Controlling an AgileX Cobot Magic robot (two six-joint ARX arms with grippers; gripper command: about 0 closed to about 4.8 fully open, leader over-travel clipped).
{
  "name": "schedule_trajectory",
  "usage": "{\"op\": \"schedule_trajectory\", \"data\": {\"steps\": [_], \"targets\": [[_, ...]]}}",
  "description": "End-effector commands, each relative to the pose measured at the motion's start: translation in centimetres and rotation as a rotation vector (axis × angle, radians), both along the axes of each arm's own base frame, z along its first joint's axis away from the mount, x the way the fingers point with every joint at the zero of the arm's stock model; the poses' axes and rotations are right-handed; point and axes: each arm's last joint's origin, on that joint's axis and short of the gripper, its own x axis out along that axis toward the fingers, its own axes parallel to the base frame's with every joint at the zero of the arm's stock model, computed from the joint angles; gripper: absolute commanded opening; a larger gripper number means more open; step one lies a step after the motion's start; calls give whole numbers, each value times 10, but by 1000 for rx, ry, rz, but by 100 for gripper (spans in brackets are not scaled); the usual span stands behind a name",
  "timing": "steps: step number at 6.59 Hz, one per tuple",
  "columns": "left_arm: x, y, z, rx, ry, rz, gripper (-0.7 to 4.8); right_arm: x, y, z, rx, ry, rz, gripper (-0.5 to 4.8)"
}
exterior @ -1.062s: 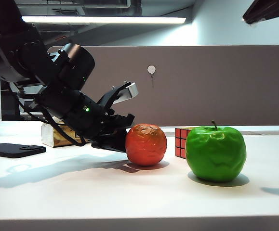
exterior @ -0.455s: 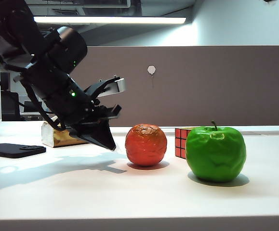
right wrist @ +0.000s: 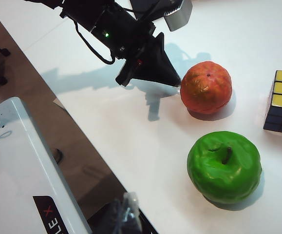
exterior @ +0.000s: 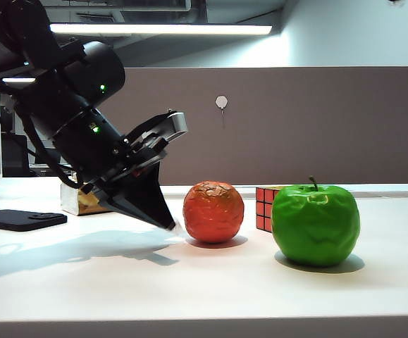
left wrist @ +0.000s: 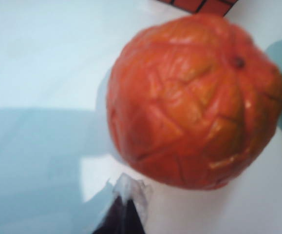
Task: Move all the fruits on the tabletop near the face of the Rubik's cube that has the color most similar to each fruit.
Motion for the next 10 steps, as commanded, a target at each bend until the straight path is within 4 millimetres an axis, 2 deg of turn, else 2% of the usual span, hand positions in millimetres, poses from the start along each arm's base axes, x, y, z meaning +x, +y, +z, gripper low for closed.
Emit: {"op": "schedule_trajectory", "data": {"steps": [1, 4, 7, 10], "targets": [[1, -4, 6, -67, -24, -35, -5, 1, 0, 2, -9, -29, -16, -1], [0, -9, 7, -94, -21, -51, -5, 1, 0, 2, -9, -29, -16, -1], [-1, -24, 15, -171, -77, -46, -5, 0, 0, 2, -5, -23, -10, -1], [0, -25, 10, -163, -64, -45, -5, 0, 0, 2, -5, -19, -7, -1]]}}
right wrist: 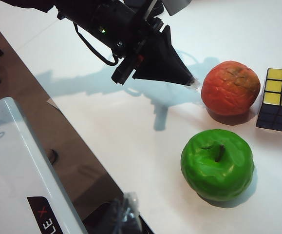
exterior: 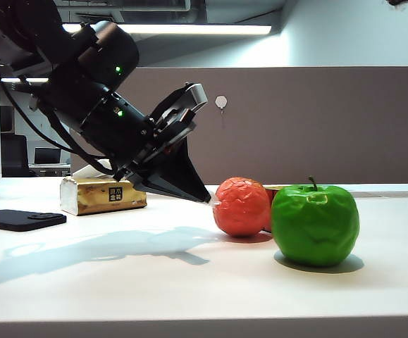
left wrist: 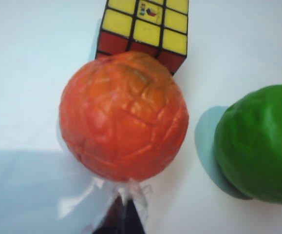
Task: Move all the fruits on the tabletop near the face of the Rubik's cube that has the color most similar to each fruit.
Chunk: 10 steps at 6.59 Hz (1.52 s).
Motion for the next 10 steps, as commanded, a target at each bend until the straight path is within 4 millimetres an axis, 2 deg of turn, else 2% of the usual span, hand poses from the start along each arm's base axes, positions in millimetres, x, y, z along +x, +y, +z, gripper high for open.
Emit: {"op": "schedule_trajectory", "data": {"steps": [1, 7, 9, 10], "targets": [[2, -3, -10, 7, 27, -3, -5, 0, 0, 2, 6, -12, 10, -1], [0, -2, -15, 45, 54, 16, -5, 0, 0, 2, 4, -12, 7, -1], [-5, 30, 53, 31, -142, 196, -5, -20, -10, 13, -15, -162, -93, -1], [-14, 36, 75, -15, -188, 241, -5, -31, -19, 17, -83, -265, -265, -1]]}}
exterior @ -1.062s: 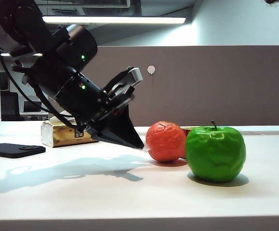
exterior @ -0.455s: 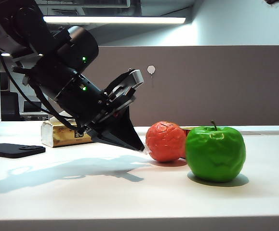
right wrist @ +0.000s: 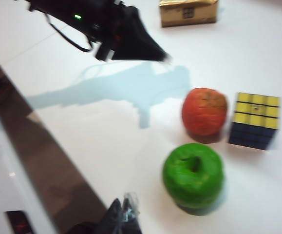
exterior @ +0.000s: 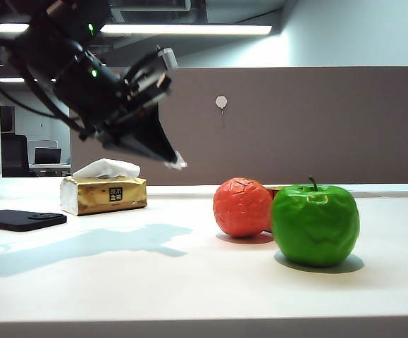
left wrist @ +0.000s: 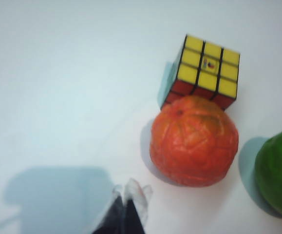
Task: Move all the fruits on the tabletop near the face of the Rubik's cube that has the color most similar to each fruit.
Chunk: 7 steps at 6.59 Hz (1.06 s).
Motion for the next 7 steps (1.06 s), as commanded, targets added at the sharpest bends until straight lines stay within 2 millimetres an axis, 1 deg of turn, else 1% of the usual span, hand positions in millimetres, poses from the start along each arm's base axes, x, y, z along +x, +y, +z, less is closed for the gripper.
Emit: {"op": "schedule_trajectory", "data": {"steps": [1, 2, 3, 4, 5, 6, 7], "targets": [[-10, 7, 31, -57, -70, 66, -5, -14, -12, 8, -84, -156, -247, -1], [-18, 11, 46, -99, -93, 87, -5, -20, -20, -1, -82, -323, -431, -1], [-21, 14, 52, -107, -108, 109, -5, -22, -22, -9, -65, -372, -468, -1], [-30, 20, 67, -112, -156, 155, -5, -32, -26, -25, -13, -424, -511, -1], [-52, 35, 99, -146, -263, 223, -5, -47, -33, -46, 35, -500, -585, -1], [-66, 47, 109, -124, -283, 281, -5, -42, -33, -48, 66, -517, -654, -1], [-72, 51, 112, -109, -286, 305, -5, -39, -34, -48, 71, -540, -700, -1]]}}
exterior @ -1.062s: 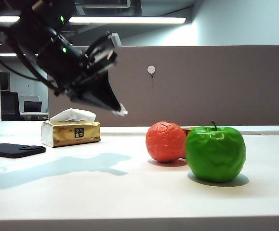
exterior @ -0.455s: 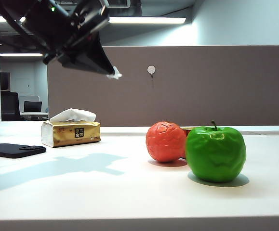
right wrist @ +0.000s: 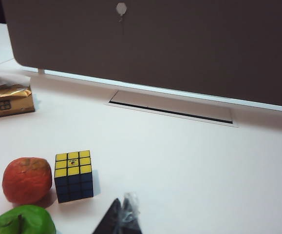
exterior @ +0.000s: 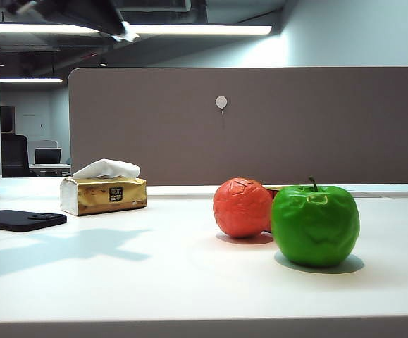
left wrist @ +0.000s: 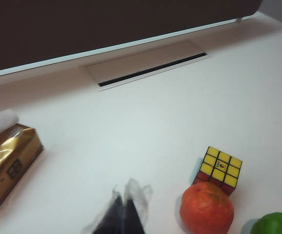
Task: Move all the fruits on the tabletop near the face of the Rubik's cube that has the color most similar to each fruit.
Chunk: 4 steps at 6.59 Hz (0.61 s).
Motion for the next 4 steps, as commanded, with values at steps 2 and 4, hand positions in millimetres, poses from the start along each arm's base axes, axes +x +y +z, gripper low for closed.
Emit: {"op": "schedule_trajectory", "data": {"steps": [2, 4], "targets": [[-36, 24, 22, 34, -54, 91, -5, 21, 2, -18, 60, -152, -151, -1], [-50, 32, 26, 50, -58, 106, -5, 24, 4, -22, 16, -172, -133, -1]]}}
